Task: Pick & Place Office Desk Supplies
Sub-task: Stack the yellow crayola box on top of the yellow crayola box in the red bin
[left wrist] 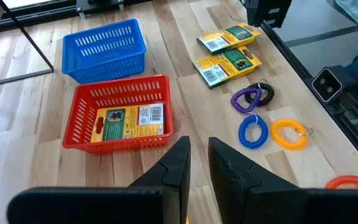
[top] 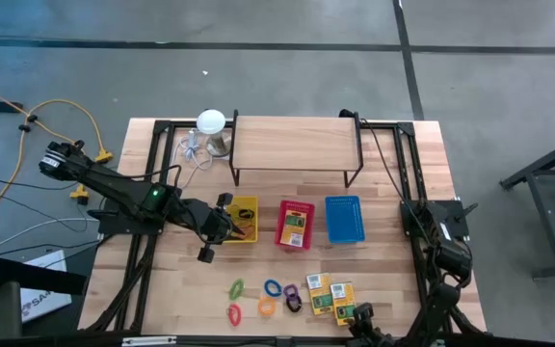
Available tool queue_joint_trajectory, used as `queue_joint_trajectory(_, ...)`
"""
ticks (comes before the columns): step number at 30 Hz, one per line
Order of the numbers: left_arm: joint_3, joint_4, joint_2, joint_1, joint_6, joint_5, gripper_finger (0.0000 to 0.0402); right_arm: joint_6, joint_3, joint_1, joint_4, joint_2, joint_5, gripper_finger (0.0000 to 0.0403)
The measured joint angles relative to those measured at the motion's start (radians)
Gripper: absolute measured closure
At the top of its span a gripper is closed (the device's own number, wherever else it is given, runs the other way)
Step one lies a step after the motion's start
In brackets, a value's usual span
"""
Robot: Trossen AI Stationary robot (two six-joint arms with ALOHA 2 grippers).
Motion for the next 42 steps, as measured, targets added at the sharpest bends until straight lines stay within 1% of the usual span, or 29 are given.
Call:
queue_joint_trajectory(4,0.000,0.000,0.000,0.000,0.000,0.000,0.0347,0.024,0.000,-0.003,-0.014,0.000,-0.002,0.0321)
queue_joint_trajectory(8,0.000,0.000,0.000,0.000,0.000,0.000,0.0347,0.052,0.000,-0.011,-0.013,0.000,-0.026,0.0321)
queue_joint_trajectory(16,0.000,0.000,0.000,0.000,0.000,0.000,0.0347,0.070,0.000,-0.013,0.004,0.000,-0.031,0.0321)
queue_joint_trajectory(20,0.000,0.000,0.000,0.000,0.000,0.000,0.0347,0.072,0.000,-0.013,0.011,0.000,-0.049,0.0321)
queue_joint_trajectory(42,0.000,0.002,0.000,0.000,0.000,0.000,0.0347,0.072,-0.013,-0.034,0.028,-0.002,-0.055,0.0321)
